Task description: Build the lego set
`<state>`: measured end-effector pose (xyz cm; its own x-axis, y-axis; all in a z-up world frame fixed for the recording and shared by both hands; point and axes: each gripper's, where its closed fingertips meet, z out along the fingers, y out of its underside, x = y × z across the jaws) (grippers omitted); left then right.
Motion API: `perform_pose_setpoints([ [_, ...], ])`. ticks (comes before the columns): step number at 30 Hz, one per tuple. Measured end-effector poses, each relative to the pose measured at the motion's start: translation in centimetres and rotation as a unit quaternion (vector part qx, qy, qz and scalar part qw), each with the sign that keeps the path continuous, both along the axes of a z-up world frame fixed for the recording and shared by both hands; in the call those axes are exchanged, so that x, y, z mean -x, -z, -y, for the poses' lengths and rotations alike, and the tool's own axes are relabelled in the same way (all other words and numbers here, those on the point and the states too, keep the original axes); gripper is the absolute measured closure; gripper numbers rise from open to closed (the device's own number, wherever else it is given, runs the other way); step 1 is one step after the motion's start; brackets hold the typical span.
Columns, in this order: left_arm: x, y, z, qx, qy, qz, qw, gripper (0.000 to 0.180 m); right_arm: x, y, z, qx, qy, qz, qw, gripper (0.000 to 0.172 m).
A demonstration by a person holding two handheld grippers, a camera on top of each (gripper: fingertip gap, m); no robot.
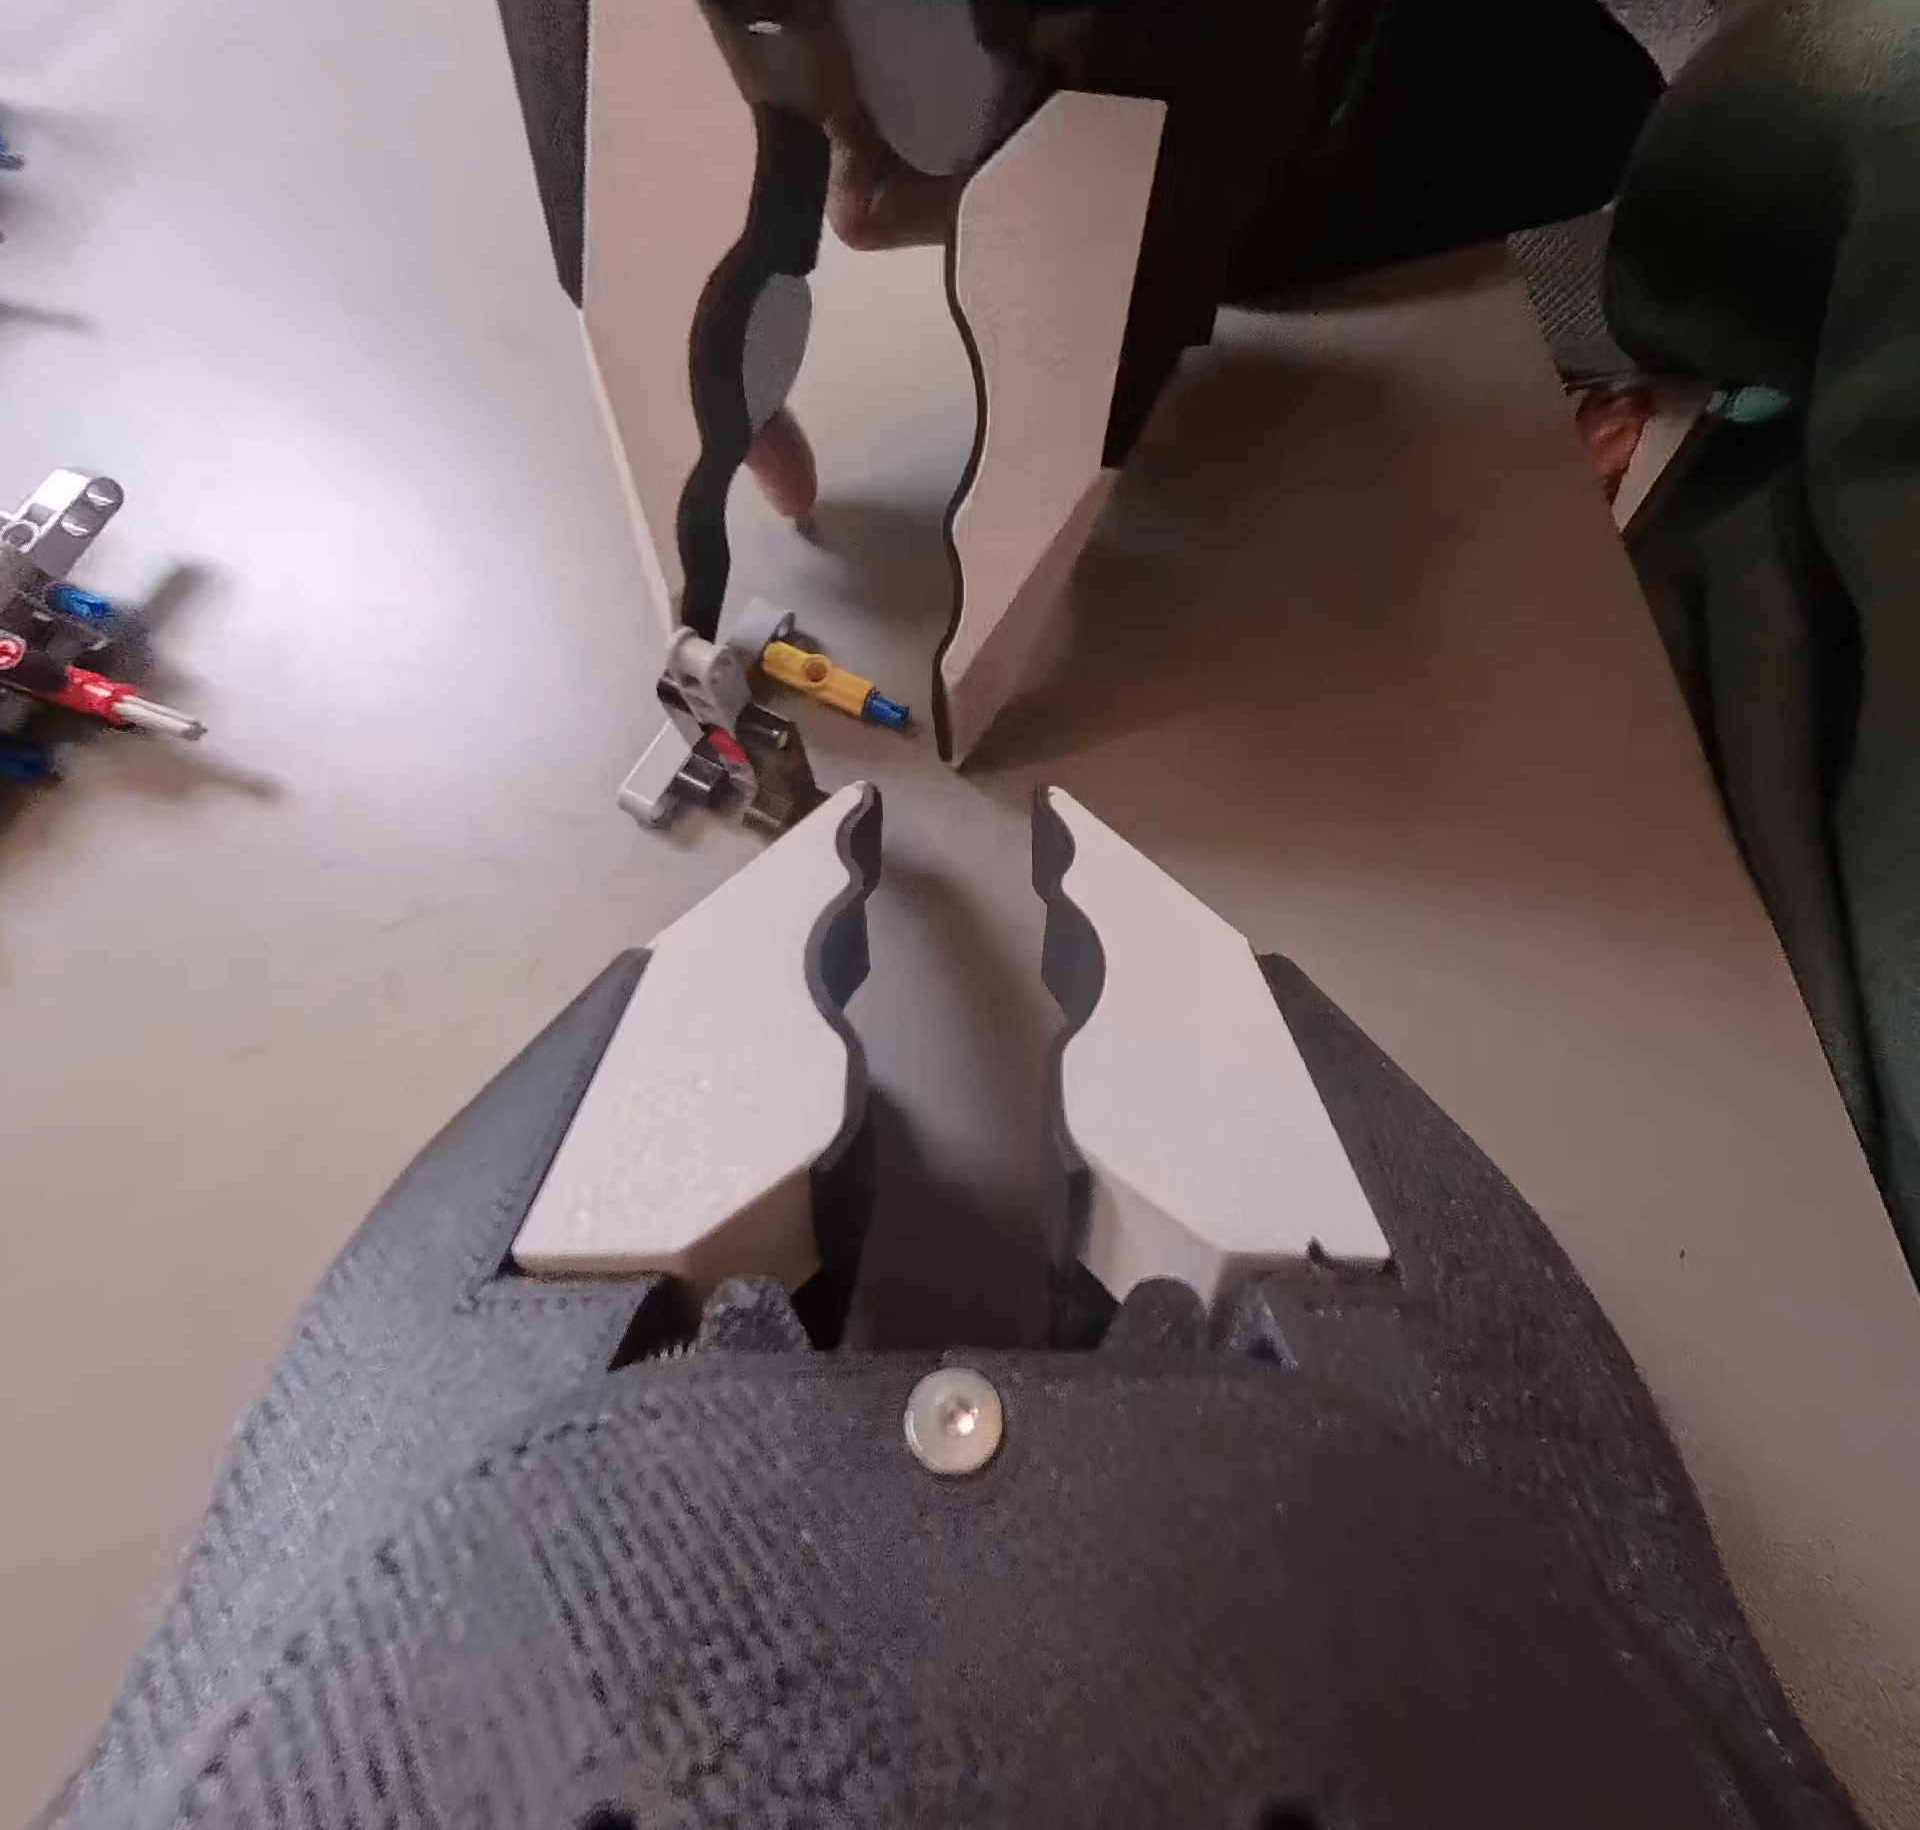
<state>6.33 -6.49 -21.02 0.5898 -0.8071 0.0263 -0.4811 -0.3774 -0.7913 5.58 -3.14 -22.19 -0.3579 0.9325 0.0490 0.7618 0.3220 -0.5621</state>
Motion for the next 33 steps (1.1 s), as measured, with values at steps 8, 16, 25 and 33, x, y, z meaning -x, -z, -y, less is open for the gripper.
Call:
perform_pose_setpoints([
  [8,3.6,-0.6,-1.6,-0.013,-0.067,0.005,0.998,0.154,-0.2,-0.2,-0.8,-0.013,-0.178,-0.021,0.984,0.130],
  [16,6.9,0.8,-2.1,-0.021,-0.101,-0.070,0.992,0.148,0.7,-0.1,-1.8,-0.001,-0.268,0.002,0.963,0.130],
  [25,6.5,1.0,-1.8,-0.011,-0.089,-0.055,0.994,0.162,1.3,-0.9,-3.0,-0.002,-0.231,-0.018,0.973,0.116],
  [33,4.9,0.6,-1.1,0.006,-0.058,-0.017,0.998,0.174,0.4,-2.9,-1.6,0.009,-0.137,-0.113,0.984,0.128],
])
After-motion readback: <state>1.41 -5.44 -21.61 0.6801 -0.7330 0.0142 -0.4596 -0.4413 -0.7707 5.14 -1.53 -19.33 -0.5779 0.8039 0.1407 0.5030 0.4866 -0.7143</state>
